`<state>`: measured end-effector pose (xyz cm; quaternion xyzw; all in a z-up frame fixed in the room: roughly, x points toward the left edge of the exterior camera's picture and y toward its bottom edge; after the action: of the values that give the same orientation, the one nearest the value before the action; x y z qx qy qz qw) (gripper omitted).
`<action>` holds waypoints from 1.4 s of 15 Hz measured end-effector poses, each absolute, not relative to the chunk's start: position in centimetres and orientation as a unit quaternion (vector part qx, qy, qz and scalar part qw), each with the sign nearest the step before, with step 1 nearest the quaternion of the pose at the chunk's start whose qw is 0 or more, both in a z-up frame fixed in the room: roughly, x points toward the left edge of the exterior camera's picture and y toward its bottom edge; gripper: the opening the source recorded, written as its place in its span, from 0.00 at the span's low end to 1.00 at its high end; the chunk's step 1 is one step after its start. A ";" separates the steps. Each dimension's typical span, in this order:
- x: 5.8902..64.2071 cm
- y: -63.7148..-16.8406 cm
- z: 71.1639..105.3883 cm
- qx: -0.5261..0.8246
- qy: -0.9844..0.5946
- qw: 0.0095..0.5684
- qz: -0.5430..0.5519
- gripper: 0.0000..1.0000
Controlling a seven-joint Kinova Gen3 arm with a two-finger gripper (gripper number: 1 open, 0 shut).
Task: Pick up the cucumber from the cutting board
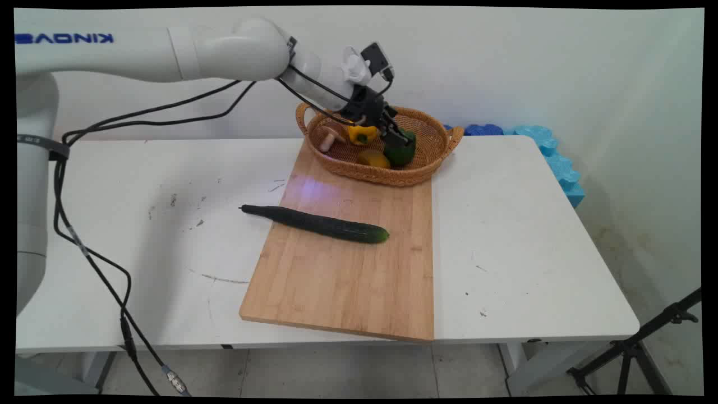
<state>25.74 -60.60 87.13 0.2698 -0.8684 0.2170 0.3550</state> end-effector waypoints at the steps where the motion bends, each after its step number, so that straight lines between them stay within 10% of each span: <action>1: 26.1 -60.3 87.5 0.269 -0.869 0.354 0.215 1.00; 21: 34.4 -48.1 92.5 0.205 -0.921 0.306 0.123 1.00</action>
<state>34.37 -48.05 92.48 0.2046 -0.9215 0.1233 0.3064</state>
